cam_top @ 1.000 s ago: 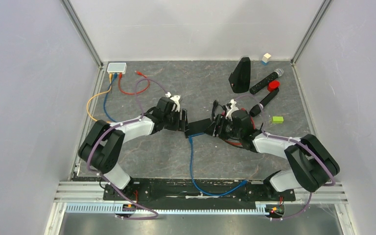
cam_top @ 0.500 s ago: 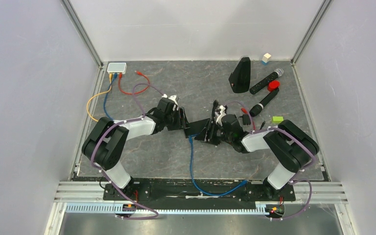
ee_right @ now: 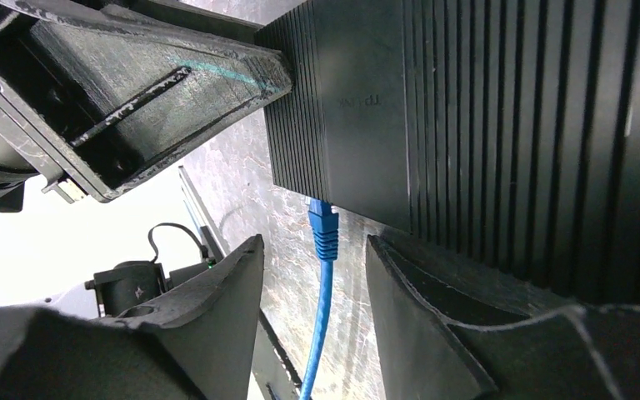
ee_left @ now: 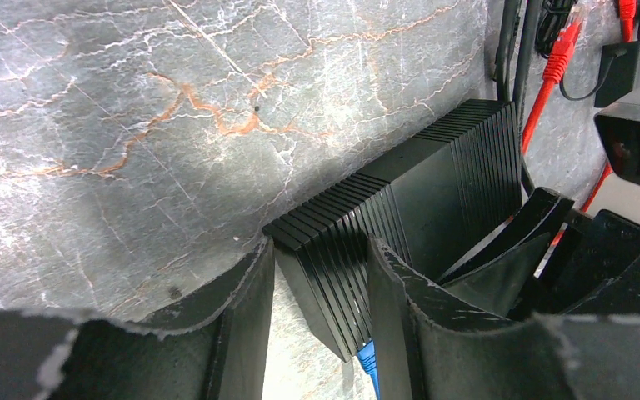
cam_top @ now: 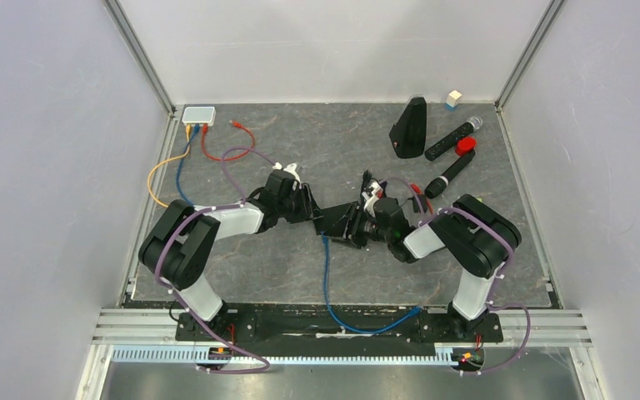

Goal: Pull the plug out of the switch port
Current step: Pull the connector from the switch port.

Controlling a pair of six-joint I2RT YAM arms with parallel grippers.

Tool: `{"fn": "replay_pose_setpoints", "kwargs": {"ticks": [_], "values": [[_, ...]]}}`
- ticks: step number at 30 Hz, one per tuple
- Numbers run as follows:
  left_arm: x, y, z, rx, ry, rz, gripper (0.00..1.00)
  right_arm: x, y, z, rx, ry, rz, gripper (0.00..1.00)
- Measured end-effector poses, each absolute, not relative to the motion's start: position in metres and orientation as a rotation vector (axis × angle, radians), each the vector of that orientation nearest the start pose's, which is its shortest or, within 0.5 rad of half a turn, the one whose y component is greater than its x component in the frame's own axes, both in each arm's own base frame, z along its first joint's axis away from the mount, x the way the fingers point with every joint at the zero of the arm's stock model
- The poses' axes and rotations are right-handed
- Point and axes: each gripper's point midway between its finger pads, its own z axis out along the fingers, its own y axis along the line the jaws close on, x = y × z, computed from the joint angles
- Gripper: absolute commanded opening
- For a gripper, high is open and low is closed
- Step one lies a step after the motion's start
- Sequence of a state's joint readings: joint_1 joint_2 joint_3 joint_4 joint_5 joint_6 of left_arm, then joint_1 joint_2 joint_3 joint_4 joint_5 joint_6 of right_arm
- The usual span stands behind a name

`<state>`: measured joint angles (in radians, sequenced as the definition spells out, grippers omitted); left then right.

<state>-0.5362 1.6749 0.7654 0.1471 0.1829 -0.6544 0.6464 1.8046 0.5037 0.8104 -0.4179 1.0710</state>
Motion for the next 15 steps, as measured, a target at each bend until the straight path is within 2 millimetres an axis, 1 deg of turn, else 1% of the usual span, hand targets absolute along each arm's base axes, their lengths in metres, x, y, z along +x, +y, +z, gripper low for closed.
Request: {"fn": "replay_pose_setpoints", "kwargs": {"ticks": [8,12,15], "values": [[0.3126,-0.2524,0.0286,-0.055,2.452,-0.788,0.43,0.2460,0.3228,0.0262,0.266,2.359,1.394,0.45],[0.3127,-0.2519,0.0289,-0.059,2.448,-0.791,0.43,0.2495,0.3260,0.0257,0.293,2.336,1.395,0.44],[0.3135,-0.2517,0.0292,-0.060,2.442,-0.790,0.42,0.2540,0.3282,0.0269,0.321,2.309,1.403,0.41]]}}
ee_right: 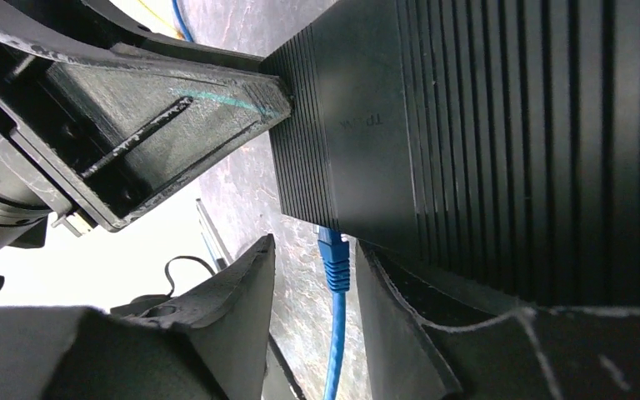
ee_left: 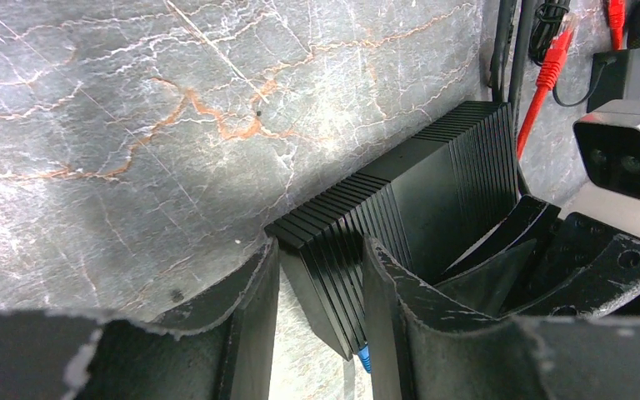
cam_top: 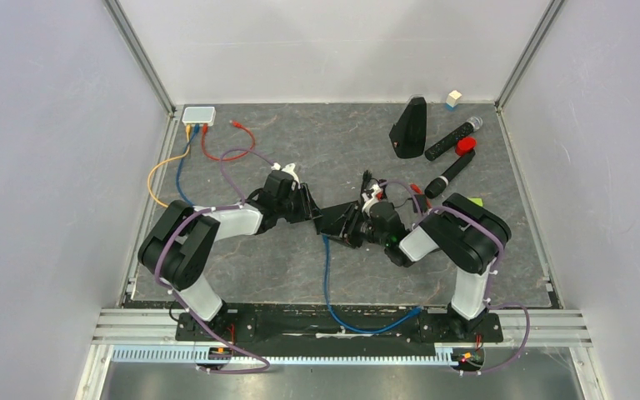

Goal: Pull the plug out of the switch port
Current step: Pull the connector from the switch port.

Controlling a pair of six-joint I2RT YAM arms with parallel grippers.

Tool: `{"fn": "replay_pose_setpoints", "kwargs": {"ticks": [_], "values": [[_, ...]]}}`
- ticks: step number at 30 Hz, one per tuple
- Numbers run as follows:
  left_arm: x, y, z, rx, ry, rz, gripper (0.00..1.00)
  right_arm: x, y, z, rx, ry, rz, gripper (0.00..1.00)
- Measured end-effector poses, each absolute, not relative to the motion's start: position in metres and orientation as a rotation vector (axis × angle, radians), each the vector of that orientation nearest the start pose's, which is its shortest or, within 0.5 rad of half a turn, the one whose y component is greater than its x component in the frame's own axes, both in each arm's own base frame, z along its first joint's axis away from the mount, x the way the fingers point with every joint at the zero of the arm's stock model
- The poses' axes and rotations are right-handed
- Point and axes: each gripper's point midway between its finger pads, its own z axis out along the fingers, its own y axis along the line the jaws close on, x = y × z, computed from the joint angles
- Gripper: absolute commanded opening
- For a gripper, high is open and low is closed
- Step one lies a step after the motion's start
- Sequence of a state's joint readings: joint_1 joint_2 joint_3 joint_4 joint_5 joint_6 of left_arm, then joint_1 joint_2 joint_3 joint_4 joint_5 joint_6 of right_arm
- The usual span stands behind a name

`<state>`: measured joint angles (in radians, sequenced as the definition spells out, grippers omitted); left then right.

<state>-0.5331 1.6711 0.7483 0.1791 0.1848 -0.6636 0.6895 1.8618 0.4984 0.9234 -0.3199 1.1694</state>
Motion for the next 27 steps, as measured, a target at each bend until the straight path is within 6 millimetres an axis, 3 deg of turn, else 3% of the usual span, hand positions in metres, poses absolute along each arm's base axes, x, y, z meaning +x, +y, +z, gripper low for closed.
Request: {"fn": "replay_pose_setpoints", "kwargs": {"ticks": [9,13,17,27], "values": [[0.3140,-0.2514,0.0293,-0.062,2.439,-0.792,0.42,0.2616,0.3277,0.0266,0.408,2.274,1.413,0.34],[0.3143,-0.2513,0.0293,-0.062,2.438,-0.792,0.42,0.2613,0.3281,0.0278,0.398,2.263,1.421,0.44],[0.3150,-0.2514,0.0299,-0.062,2.434,-0.794,0.41,0.2583,0.3288,0.0310,0.368,2.246,1.439,0.36],[0.3151,-0.2514,0.0301,-0.062,2.434,-0.795,0.41,0.2522,0.3252,0.0243,0.372,2.265,1.430,0.34]]}}
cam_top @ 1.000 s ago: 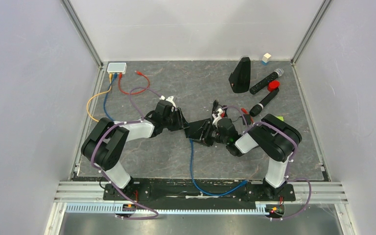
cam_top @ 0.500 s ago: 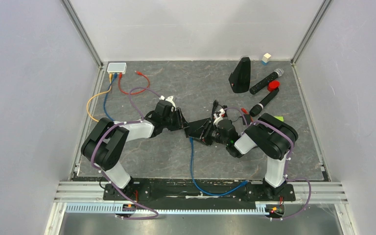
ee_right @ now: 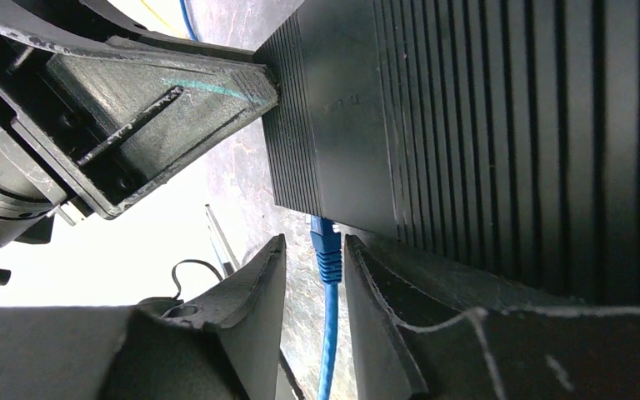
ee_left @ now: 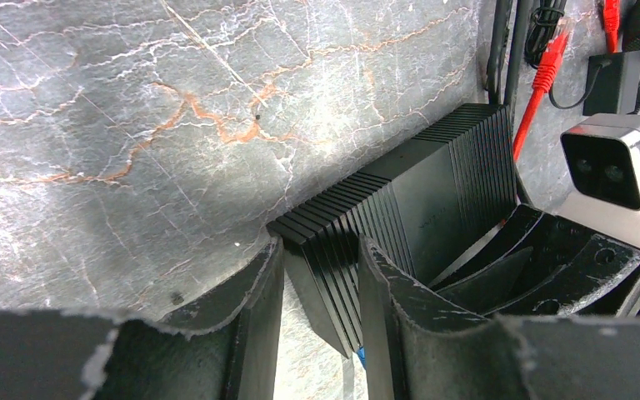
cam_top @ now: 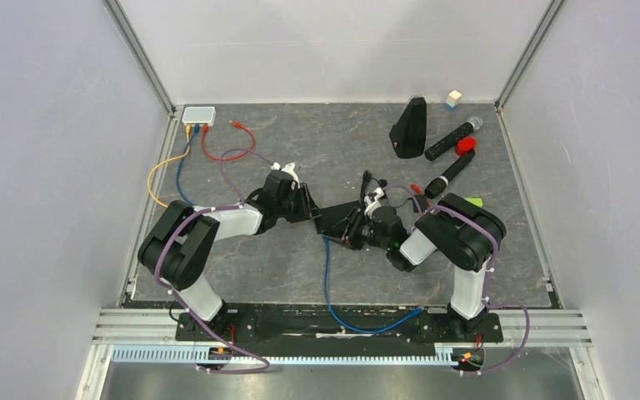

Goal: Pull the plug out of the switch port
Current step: Pull the connector from the switch port.

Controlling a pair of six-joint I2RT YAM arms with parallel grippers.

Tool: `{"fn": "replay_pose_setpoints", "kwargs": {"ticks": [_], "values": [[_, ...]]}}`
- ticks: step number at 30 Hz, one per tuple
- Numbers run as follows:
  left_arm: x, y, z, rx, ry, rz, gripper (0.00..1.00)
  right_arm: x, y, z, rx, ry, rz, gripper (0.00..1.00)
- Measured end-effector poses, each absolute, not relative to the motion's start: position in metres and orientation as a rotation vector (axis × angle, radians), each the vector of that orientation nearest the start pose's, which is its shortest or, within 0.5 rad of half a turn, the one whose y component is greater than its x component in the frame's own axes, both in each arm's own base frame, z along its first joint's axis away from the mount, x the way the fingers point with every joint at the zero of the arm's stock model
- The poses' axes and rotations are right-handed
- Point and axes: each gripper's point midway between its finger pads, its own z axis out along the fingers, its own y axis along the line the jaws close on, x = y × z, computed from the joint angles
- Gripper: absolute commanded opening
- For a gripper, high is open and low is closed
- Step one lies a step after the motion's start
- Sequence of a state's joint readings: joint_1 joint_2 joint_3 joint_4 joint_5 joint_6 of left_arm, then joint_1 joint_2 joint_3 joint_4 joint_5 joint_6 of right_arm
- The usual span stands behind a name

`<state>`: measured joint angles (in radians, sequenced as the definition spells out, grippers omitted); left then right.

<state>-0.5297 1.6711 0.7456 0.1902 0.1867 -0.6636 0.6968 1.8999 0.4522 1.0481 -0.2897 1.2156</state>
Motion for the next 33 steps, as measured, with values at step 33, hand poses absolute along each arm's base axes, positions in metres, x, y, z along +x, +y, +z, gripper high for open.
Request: {"fn": "replay_pose_setpoints", "kwargs": {"ticks": [33], "values": [[0.319,-0.248,0.031,-0.073,2.393,-0.780,0.39,0.267,0.330,0.019,0.476,2.279,1.393,0.14]]}}
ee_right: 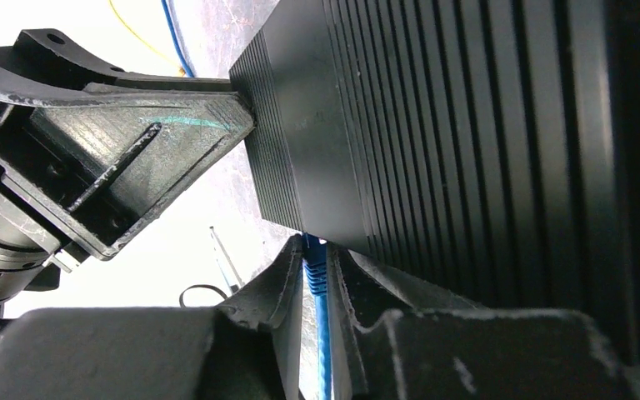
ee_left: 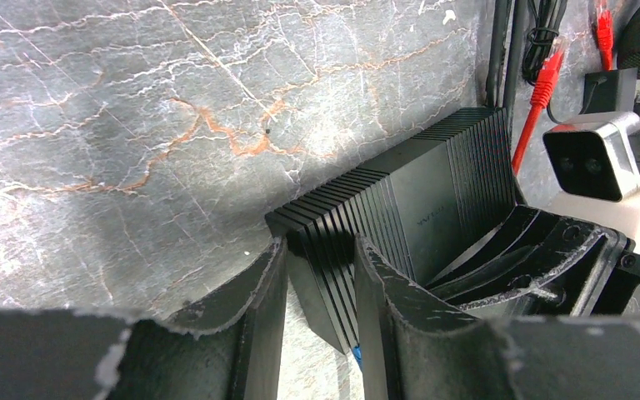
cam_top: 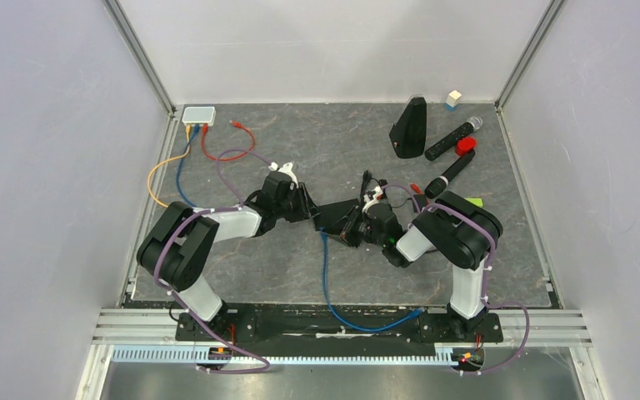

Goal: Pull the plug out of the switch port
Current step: Pull the connector from the switch port.

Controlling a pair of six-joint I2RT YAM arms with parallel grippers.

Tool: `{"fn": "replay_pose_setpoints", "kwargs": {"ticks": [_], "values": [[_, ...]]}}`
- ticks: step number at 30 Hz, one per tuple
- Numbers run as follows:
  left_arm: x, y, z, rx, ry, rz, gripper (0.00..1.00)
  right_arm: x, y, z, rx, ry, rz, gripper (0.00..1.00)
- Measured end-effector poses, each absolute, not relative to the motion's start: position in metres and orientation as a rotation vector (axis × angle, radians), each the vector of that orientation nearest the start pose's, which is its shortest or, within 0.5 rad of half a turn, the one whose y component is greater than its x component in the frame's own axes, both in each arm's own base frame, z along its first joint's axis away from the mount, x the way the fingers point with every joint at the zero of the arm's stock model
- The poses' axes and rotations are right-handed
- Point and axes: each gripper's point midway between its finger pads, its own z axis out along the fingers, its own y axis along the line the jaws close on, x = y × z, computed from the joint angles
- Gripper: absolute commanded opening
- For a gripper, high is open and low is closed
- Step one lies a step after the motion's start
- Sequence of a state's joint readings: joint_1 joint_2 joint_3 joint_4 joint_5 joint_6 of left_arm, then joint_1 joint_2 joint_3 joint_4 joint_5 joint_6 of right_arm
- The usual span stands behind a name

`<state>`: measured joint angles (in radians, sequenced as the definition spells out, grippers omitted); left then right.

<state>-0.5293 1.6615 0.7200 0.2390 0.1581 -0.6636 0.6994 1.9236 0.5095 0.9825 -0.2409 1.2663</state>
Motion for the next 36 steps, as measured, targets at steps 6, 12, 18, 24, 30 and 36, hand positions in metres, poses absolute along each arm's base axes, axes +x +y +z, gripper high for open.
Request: {"fn": "replay_pose_setpoints", "kwargs": {"ticks": [6,12,18,24,30,36], "values": [[0.319,-0.248,0.032,-0.072,2.387,-0.783,0.39,0.267,0.330,0.018,0.511,2.293,1.396,0.00],[0.319,-0.248,0.032,-0.072,2.386,-0.784,0.39,0.266,0.330,0.017,0.504,2.303,1.396,0.00],[0.319,-0.249,0.031,-0.073,2.372,-0.794,0.39,0.265,0.330,0.015,0.453,2.320,1.388,0.00],[0.318,-0.249,0.031,-0.097,2.370,-0.809,0.39,0.262,0.329,0.015,0.379,2.334,1.361,0.00],[0.316,-0.251,0.031,-0.099,2.375,-0.823,0.39,0.259,0.327,0.015,0.307,2.346,1.324,0.00],[0.315,-0.252,0.031,-0.115,2.377,-0.842,0.39,0.257,0.326,0.015,0.264,2.349,1.314,0.09]]}}
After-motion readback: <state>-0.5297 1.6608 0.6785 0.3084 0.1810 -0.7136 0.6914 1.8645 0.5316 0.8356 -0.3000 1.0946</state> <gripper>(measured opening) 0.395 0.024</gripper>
